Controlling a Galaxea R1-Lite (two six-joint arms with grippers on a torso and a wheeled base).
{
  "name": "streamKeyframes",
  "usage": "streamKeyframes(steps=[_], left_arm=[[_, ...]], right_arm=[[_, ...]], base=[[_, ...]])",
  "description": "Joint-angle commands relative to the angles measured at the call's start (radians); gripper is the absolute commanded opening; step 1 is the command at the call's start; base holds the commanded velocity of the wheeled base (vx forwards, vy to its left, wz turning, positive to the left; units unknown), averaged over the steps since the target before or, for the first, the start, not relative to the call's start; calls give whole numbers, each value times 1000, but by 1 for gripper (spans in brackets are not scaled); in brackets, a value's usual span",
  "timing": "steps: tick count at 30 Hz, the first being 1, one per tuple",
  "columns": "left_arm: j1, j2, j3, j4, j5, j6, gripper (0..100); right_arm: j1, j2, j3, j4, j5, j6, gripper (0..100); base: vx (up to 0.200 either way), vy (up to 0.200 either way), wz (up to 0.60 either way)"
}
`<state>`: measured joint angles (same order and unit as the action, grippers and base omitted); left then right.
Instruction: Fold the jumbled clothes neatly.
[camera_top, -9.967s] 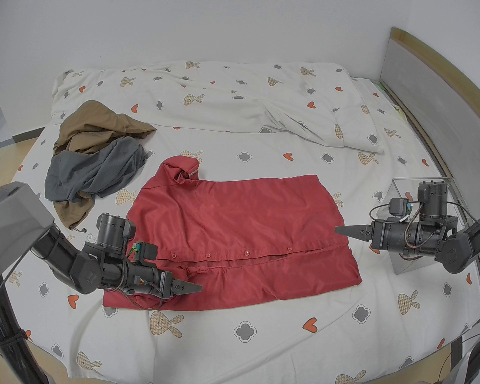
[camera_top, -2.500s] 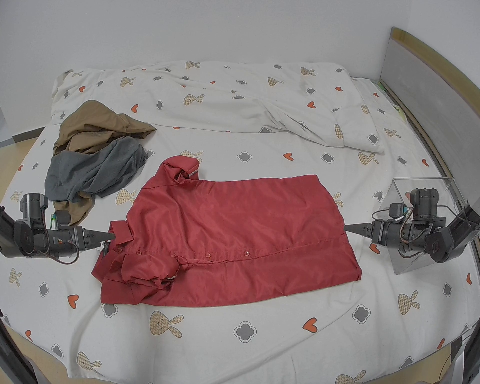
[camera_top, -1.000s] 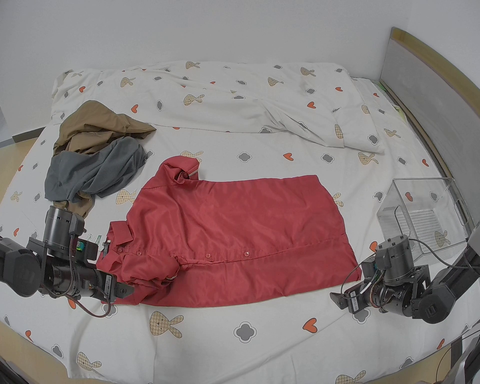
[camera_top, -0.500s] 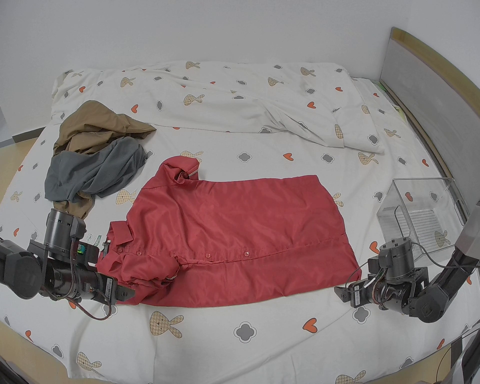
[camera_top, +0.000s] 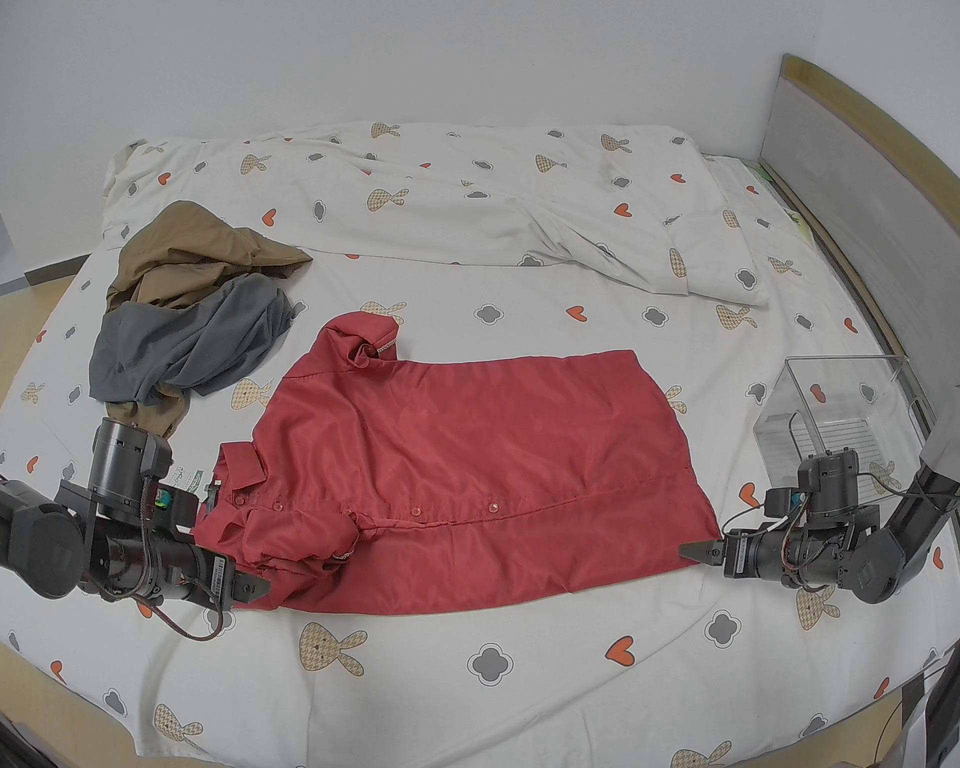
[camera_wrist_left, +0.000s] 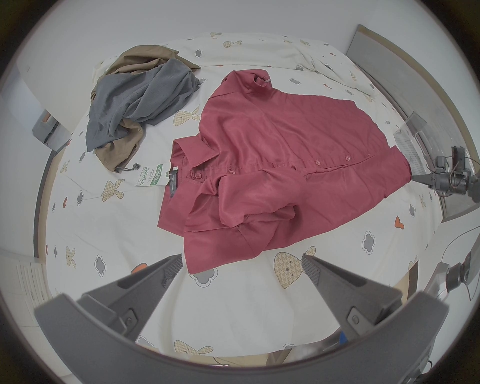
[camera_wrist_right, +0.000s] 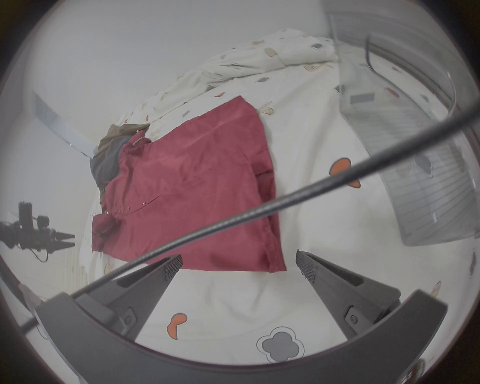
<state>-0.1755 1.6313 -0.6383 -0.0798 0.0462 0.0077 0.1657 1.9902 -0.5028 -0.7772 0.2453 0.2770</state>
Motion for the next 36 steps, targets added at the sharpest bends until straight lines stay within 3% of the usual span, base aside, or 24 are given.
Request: streamKeyframes(steps=[1,8,9,11,12,14,33,34,36], left_arm=[[-1,10,0,0,0,0,100],[1,19,0,-2,0,0,100],[-1,22,0,-2,0,0,100],[1,22,0,-2,0,0,100],[-1,22,0,-2,1,0,100],[1,24,0,-2,1,0,100],[1,38,14,-29,0,0,100],[1,41,17,-40,0,0,100],[1,42,23,-49,0,0,100]], right_arm=[[-54,53,-25,-2,14,10,100],[-55,56,-42,1,80,16,100],[-52,61,-51,1,134,44,100],[-52,65,-56,1,155,67,100],[-52,70,-74,1,204,123,100],[-55,81,-89,1,221,140,100],[-61,128,-112,0,258,156,100],[-63,127,-112,0,259,165,0],[-65,127,-112,-2,259,169,0]], base=[[0,0,0],[0,0,0],[0,0,0],[0,0,0],[0,0,0],[0,0,0],[0,0,0],[0,0,0],[0,0,0]])
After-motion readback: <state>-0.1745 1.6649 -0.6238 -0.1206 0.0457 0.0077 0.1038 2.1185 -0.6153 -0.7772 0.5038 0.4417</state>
